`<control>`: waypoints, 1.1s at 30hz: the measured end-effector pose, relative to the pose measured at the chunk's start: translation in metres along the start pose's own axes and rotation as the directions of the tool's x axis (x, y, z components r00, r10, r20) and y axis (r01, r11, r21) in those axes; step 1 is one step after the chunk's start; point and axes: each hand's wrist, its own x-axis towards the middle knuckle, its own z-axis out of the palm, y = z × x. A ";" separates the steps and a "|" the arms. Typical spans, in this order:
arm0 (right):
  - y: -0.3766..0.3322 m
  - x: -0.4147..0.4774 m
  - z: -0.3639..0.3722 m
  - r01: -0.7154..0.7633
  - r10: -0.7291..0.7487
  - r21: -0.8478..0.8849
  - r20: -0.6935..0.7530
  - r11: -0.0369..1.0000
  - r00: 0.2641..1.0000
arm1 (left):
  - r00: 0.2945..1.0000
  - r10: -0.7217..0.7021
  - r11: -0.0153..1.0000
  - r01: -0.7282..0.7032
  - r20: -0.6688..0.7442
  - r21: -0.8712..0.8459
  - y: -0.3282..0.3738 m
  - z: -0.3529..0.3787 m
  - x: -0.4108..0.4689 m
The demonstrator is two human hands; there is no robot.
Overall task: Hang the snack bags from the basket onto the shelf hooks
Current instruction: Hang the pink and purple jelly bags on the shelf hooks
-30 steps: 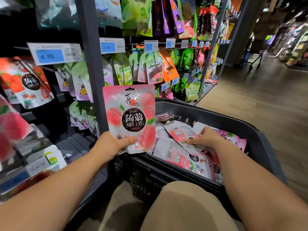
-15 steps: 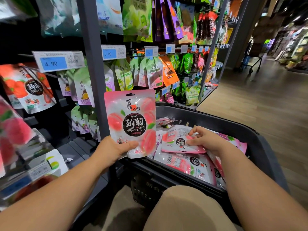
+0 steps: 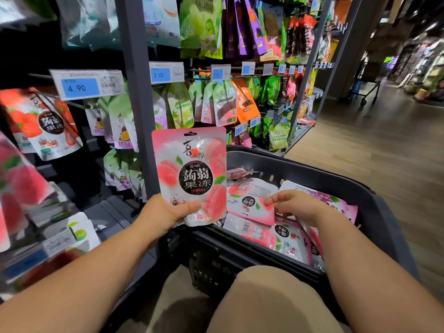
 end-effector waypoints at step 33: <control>-0.033 -0.013 0.012 0.500 -0.244 0.468 -0.506 0.729 0.828 | 0.998 -0.064 0.995 0.065 0.013 -0.073 0.013 0.006 -0.008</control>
